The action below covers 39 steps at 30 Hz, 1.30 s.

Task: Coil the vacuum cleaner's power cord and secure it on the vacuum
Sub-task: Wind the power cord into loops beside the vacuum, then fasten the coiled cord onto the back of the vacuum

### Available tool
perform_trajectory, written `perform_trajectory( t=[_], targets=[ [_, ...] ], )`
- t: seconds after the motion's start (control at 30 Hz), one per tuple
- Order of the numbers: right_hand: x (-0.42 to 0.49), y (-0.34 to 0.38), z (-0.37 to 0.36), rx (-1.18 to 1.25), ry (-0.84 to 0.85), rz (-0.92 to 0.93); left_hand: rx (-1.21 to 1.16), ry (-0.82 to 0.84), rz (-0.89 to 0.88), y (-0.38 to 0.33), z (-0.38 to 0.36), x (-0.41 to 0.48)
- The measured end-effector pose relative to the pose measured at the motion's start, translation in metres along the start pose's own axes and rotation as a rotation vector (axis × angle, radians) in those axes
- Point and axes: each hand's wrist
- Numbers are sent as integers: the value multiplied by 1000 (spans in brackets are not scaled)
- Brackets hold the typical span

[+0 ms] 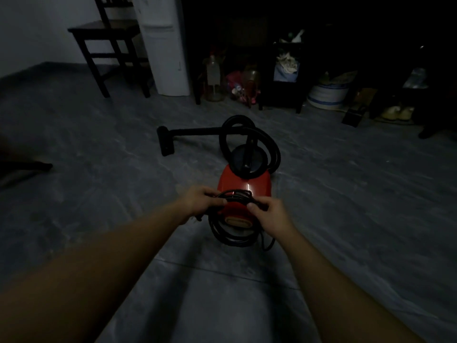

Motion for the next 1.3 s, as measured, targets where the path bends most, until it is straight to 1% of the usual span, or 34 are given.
perform_trajectory(
  t=[0.1, 0.27, 0.33, 0.47, 0.53, 0.6, 0.7, 0.87, 0.93, 1.07, 1.17, 1.23, 1.3],
  targets=[
    [-2, -16, -3, -85, -27, -26, -31, 155, 7, 15, -5, 23],
    [4, -25, -3, -231, -64, -50, -132, 281, 9, 39, -12, 61],
    [6, -19, -7, -266, -66, -73, -206, 314, 9, 46, -11, 66],
    [15, -6, -21, -292, -48, -91, -346, 327, 40, 60, -1, 66],
    [23, -9, -26, -276, -29, -95, -366, 346, 39, 64, 7, 70],
    [33, -13, -27, -274, 2, -101, -301, 318, 26, 61, 14, 74],
    [46, -18, -18, -287, 31, -78, -114, 243, -17, 48, 16, 81],
    [55, -31, 2, -295, 55, -82, 65, 80, -62, 45, -11, 88],
    [48, -51, 2, -301, 10, -64, 119, 33, -126, 50, -26, 90],
    [39, -83, -7, -298, -113, -51, 359, -57, -336, 64, -40, 97],
    [43, -91, -8, -231, -148, -47, 380, -118, -386, 73, -46, 101],
    [40, -97, -10, -192, -201, -69, 327, -166, -373, 78, -55, 100],
    [35, -107, -13, -166, -231, -106, 295, -175, -331, 85, -66, 95]
  ],
)
Point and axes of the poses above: each hand's wrist, its own x-axis towards the middle knuckle, its own z-axis out of the back of the hand, y = z × x, and after that the axes turned 10 degrees about x, right-handed
